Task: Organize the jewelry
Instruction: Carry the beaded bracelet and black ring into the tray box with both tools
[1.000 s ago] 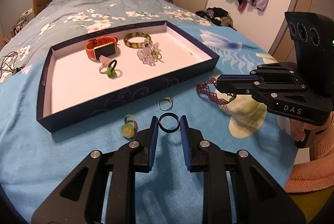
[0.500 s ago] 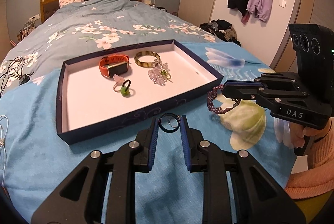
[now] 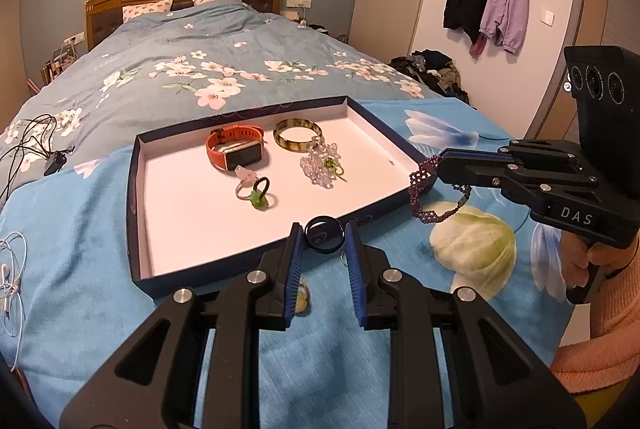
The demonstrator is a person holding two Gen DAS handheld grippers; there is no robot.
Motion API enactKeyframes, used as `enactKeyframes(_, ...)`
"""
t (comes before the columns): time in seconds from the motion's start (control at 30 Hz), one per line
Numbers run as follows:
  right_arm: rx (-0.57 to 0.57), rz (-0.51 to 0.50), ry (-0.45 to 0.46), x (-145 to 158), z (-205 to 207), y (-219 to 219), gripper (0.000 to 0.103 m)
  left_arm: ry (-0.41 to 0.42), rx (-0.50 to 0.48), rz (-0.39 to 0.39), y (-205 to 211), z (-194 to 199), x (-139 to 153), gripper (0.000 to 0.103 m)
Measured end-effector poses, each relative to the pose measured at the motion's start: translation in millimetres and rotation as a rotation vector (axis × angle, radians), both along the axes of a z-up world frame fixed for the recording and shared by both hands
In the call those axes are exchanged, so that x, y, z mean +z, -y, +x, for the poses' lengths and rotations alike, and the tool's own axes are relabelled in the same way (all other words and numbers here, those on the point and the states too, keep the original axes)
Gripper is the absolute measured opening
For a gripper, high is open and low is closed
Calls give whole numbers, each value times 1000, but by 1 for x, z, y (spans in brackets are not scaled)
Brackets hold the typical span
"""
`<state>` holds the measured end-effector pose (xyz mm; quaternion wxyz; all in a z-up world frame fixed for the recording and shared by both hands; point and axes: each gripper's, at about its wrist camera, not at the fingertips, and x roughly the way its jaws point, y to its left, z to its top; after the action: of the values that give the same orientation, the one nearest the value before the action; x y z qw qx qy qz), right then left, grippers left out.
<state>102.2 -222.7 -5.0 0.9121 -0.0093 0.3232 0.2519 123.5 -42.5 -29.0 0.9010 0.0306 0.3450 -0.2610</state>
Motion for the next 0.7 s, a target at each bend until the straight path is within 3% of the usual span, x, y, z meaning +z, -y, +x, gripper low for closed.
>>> enactKeyframes(0.7, 0, 4, 20, 7, 17, -4, 1, 29, 33, 10, -2, 17, 8, 22)
